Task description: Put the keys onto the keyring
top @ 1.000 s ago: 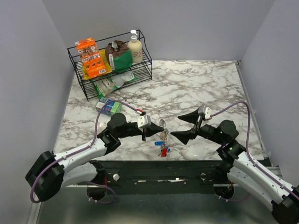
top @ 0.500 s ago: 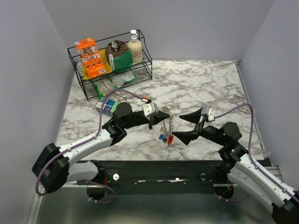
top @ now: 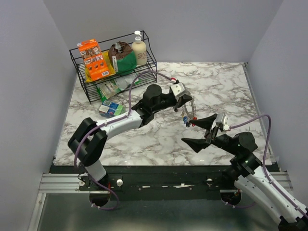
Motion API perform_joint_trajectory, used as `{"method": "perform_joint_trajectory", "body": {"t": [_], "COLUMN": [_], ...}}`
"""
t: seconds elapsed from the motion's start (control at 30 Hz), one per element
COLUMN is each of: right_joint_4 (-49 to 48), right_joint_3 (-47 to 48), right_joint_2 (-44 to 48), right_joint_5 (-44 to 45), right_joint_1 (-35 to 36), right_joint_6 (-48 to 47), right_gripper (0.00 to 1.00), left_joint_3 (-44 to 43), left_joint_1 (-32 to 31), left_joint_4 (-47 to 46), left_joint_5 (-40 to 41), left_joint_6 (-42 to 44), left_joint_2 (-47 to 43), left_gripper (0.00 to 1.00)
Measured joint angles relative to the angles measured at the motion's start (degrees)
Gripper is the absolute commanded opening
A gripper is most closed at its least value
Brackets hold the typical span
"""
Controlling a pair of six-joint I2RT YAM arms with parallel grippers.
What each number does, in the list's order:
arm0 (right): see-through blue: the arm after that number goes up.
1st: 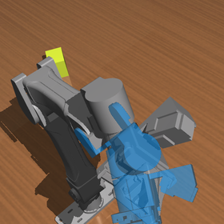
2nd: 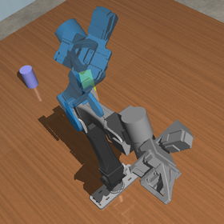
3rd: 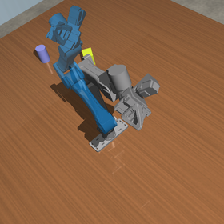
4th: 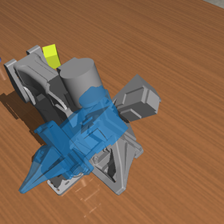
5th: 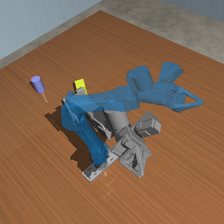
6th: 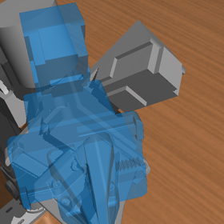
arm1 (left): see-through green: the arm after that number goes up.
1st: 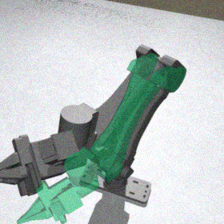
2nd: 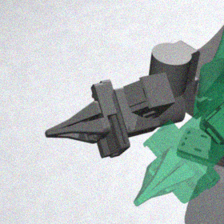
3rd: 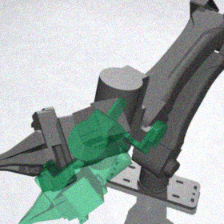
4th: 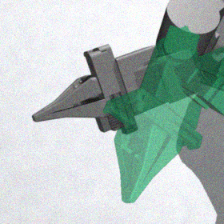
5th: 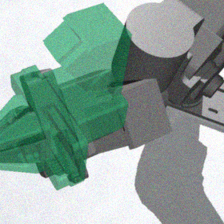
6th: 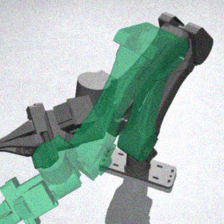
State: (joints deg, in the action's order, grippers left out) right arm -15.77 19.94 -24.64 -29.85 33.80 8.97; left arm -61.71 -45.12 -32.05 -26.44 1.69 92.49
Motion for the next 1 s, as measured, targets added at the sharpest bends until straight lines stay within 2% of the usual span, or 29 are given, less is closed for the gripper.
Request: {"method": "perform_joint_trajectory", "body": {"t": [0.17,0.33,0.6,1.0], "right_joint_4": [2.89,4.87,6.45,6.71], "right_joint_3": [0.0,0.0,0.0,-0.02], "right_joint_2": [4.13,6.78,6.93,6.93], "right_joint_5": [1.81,3.56,4.35,4.35], "right_joint_1": [0.0,0.0,0.0,0.0], "right_joint_6": [-0.17,-0.63,-0.92,-0.87], "right_gripper": [1.0,1.0,1.0,1.0], "left_joint_3": [-6.12,-5.95,2.08,15.19], "left_joint_1": [0.0,0.0,-0.7,-3.89], "left_joint_4": [-2.93,-8.79,-18.99,-30.86], "left_joint_5": [2.21,4.94,7.82,12.37], "left_joint_6": [-1.07,-3.54,-7.02,-9.16], "left_joint_2": [8.0,12.76,15.02,13.49], "left_gripper": [0.0,0.0,0.0,0.0]}}
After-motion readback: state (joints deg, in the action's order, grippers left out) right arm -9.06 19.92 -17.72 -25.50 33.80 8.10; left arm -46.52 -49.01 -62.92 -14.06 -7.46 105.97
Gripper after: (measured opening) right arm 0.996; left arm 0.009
